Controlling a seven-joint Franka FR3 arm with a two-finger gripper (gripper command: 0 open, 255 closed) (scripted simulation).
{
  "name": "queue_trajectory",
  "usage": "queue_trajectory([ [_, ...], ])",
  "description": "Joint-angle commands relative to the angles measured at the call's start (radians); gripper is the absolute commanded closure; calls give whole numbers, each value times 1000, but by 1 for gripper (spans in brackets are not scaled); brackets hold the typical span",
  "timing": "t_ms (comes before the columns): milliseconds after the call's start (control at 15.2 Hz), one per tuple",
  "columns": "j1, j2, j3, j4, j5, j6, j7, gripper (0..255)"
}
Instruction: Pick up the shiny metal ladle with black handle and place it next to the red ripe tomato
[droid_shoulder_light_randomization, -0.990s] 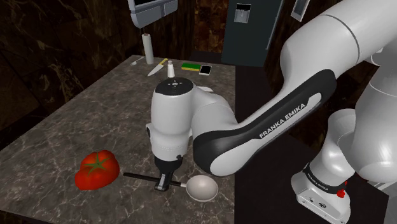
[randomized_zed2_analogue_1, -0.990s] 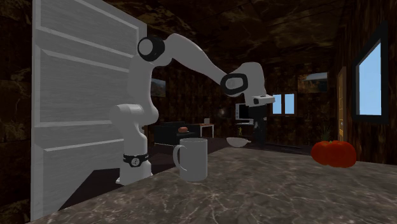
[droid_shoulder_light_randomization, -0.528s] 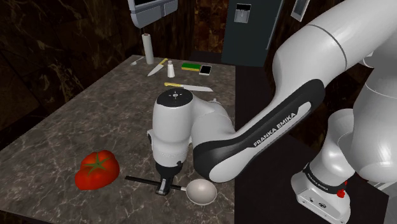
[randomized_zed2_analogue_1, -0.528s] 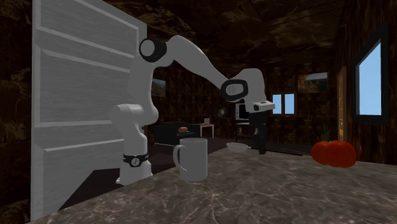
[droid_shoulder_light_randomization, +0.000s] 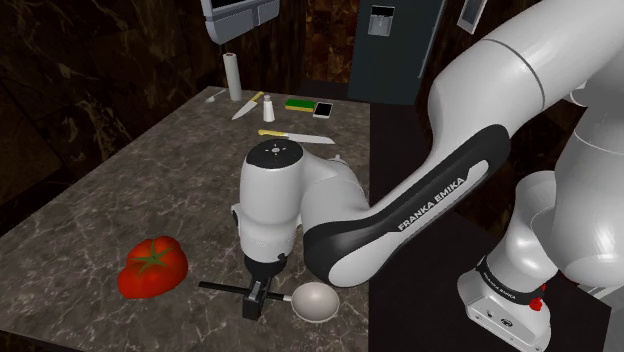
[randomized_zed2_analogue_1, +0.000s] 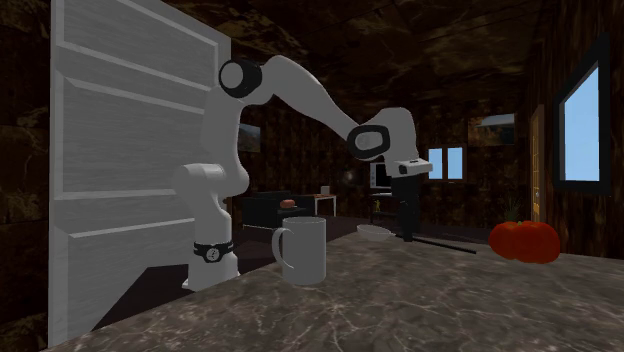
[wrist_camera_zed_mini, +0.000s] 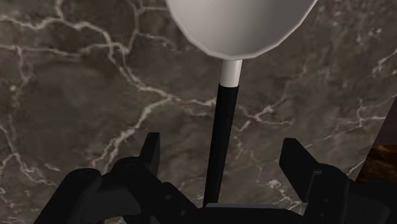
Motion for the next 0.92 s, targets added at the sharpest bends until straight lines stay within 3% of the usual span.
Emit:
queue_trajectory([
  [0, 0, 0, 0, 0, 0, 0, 0, 0],
  [330, -15, -89, 8, 25, 43, -109, -29, 0],
  [858, -15, -89, 8, 25, 43, -109, -29, 0],
])
